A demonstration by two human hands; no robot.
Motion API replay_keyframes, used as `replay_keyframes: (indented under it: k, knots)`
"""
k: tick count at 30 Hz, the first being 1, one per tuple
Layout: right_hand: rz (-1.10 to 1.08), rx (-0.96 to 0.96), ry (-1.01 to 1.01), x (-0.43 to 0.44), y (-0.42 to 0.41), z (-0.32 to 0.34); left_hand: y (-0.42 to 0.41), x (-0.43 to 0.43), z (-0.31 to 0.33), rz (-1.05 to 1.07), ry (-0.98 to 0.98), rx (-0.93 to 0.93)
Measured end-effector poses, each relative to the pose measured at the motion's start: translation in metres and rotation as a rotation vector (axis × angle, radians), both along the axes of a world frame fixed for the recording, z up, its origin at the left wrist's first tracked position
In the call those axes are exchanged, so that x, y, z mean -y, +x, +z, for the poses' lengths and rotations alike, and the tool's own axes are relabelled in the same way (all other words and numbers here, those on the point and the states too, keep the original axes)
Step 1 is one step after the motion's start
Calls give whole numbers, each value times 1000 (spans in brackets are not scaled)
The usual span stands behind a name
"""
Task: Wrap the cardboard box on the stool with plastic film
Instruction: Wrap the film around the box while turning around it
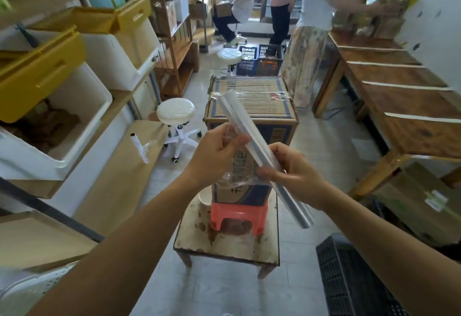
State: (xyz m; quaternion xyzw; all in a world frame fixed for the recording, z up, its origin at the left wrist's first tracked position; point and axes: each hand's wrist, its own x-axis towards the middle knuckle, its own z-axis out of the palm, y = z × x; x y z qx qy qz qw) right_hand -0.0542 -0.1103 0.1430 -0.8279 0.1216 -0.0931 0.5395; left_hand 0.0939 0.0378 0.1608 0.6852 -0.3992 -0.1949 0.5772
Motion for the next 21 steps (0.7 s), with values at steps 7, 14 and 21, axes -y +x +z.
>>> replay_keyframes:
  k: [7, 14, 21]
  knots:
    - [-160, 34, -172, -8, -1, 1, -11, 2, -2, 141, 30, 185]
    - [-146, -32, -200, -3, 1, 2, -18, 4, 0, 76, -29, -268]
    - [39, -78, 138, 5, -2, 1, -8, 1, -2, -138, -45, -482]
